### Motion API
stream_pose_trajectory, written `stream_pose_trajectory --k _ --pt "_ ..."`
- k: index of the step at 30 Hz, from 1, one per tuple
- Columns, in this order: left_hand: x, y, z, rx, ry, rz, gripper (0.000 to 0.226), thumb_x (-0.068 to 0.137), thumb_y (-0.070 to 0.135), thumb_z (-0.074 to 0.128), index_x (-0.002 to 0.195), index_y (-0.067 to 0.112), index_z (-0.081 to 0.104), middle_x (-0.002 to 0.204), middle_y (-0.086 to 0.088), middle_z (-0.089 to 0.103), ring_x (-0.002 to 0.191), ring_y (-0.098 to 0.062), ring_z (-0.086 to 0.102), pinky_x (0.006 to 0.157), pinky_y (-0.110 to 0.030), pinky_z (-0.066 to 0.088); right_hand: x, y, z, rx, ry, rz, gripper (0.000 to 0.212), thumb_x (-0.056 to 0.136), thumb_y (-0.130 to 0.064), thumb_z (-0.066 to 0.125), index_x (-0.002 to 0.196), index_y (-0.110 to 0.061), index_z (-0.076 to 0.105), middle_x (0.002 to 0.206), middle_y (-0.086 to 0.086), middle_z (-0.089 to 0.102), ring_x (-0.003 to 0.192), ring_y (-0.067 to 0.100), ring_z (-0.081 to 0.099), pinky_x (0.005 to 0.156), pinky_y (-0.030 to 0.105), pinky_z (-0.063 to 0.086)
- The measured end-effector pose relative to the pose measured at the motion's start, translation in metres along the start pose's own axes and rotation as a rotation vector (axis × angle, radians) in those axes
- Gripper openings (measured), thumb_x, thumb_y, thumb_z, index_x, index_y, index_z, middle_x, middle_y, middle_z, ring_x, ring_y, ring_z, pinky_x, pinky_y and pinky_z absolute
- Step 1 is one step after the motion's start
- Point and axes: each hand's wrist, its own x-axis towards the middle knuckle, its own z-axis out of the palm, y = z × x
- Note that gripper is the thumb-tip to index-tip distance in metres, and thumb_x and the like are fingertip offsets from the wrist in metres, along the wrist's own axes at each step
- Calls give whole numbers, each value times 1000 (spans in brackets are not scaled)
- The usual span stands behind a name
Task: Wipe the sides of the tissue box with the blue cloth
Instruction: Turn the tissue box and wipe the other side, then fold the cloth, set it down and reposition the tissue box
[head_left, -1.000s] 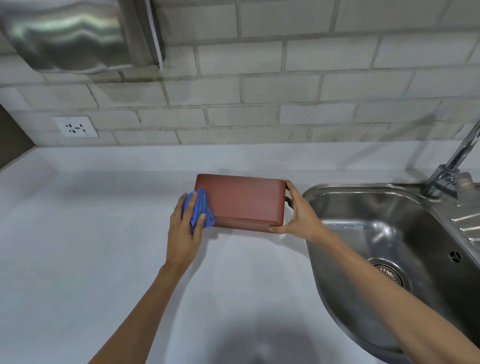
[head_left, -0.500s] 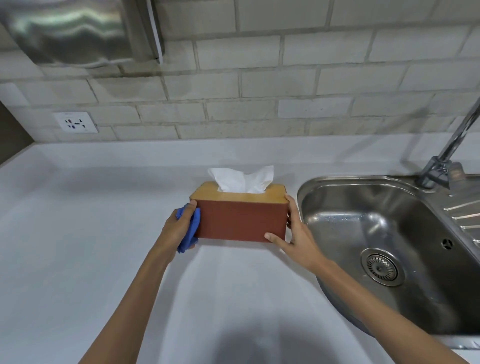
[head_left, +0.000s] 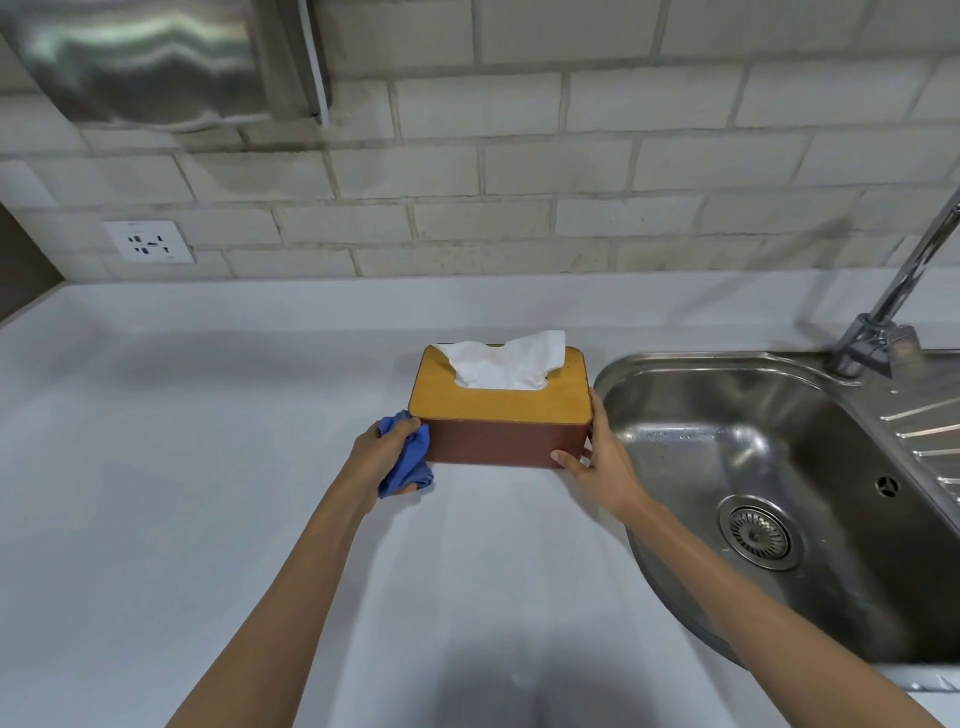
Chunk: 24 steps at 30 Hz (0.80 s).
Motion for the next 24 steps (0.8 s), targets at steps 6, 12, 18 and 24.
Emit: stream_pose_trajectory --k 6,12,18,24 --pt "1 1 -11 -147 -66 -112 22 92 31 52 79 14 56 80 -10 58 70 -19 56 67 -32 50 1 -3 -8 -34 -55 117 102 78 -17 75 151 -19 3 142 -5 45 125 23 50 102 46 45" --pt "-23 -6 -14 -507 -213 -282 36 95 37 41 72 11 50 74 -9 45 65 -21 43 61 -32 40 -36 -31 -8 78 315 222 11 85 -13 66 94 -18 62 95 12 68 67 17 61 64 27 51" --pt "-56 2 23 -495 -355 -322 32 97 37 41 89 10 57 87 -11 59 77 -23 55 67 -34 50 -59 -88 26 385 -133 294 26 95 -37 47 96 -19 65 97 0 67 92 16 64 84 26 50" --pt "-78 5 51 13 -403 -43 36 93 51 45 106 22 62 91 1 76 86 -16 69 68 -29 54 -75 -98 29 505 -163 356 27 97 -29 48 104 -10 65 106 12 70 100 23 67 85 26 56"
